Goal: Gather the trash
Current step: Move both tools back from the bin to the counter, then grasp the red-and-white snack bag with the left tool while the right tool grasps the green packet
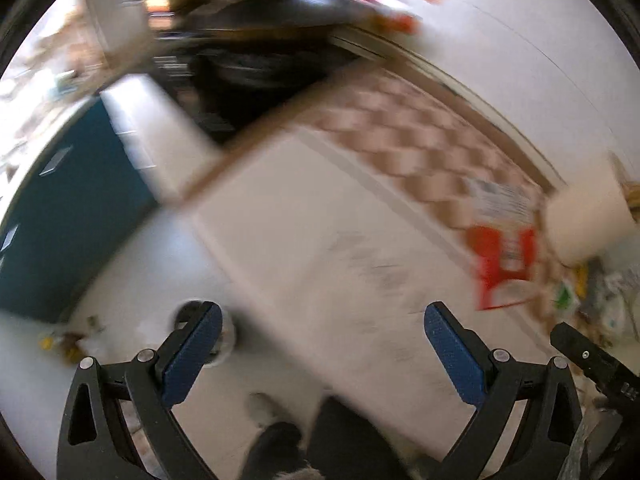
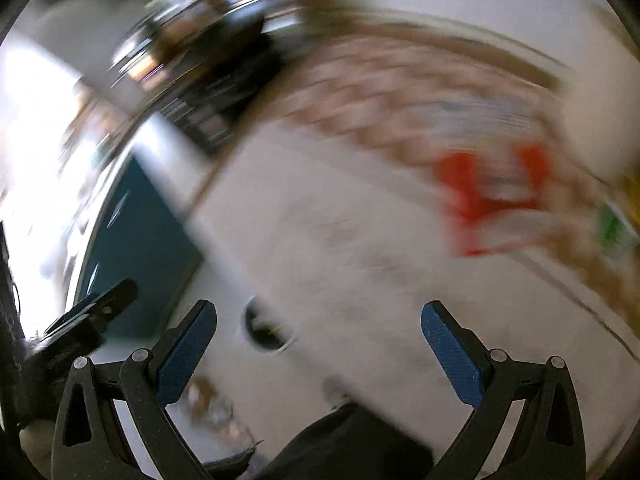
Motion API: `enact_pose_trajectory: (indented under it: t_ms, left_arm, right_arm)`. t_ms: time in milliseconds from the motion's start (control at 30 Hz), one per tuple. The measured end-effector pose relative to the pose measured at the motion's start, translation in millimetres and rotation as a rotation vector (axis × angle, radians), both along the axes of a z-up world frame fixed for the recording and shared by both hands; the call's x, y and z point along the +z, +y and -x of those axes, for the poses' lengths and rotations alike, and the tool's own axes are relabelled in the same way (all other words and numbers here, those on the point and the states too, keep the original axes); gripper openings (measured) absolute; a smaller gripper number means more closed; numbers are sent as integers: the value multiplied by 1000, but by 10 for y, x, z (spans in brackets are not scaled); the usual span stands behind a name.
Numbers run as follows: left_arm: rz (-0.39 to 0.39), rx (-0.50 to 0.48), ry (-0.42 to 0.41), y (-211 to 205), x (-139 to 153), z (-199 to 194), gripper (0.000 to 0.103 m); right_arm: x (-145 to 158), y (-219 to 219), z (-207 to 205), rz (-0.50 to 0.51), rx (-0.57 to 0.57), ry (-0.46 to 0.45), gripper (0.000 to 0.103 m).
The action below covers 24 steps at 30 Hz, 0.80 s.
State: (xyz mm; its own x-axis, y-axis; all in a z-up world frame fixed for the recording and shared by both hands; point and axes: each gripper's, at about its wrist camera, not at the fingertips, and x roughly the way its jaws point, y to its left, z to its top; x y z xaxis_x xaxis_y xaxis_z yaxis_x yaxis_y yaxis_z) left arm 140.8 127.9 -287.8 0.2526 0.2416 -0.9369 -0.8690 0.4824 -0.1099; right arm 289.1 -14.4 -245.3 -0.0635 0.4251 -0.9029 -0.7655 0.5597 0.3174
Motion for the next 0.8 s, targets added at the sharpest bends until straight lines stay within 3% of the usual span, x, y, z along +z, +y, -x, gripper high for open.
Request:
enact_pose_trajectory:
  t_ms: [100, 200, 433, 533, 567, 600, 633, 700, 800]
  left_arm:
    - [103, -107, -21, -41, -289, -857, 103]
    - [190, -171, -18, -43, -575, -1429, 103]
    - [328, -188, 3, 86, -1247, -2312, 101]
    - [339, -187, 35, 113, -1396, -2508, 82]
    - [303, -191, 47, 100, -1374, -2565, 79]
    - [287, -203, 50, 85, -1360, -2609, 63]
    - [262, -217, 77, 56, -1349, -2669, 61]
    - [221, -232, 105, 14, -1325, -2738, 39]
    - [167, -251, 137, -39, -1269, -2806, 18]
  right_arm:
    - [-143, -552, -839, 42, -233, -12, 103]
    - [-362, -1123, -1550, 81, -450, 10, 103]
    - [-773, -1780, -2302, 123, -679, 41, 103]
    - [-924, -1847, -2448, 137, -712, 48, 103]
    - [-975, -1861, -2467, 139, -717, 51, 103]
    - [-1037, -1847, -2510, 143, -718, 56, 103]
    - [-1092, -1836, -2546, 147, -719, 56, 103]
    - [-1166, -1778, -2590, 150, -719, 51, 103]
    - [-1271, -1616, -2665, 158, -716, 30, 103]
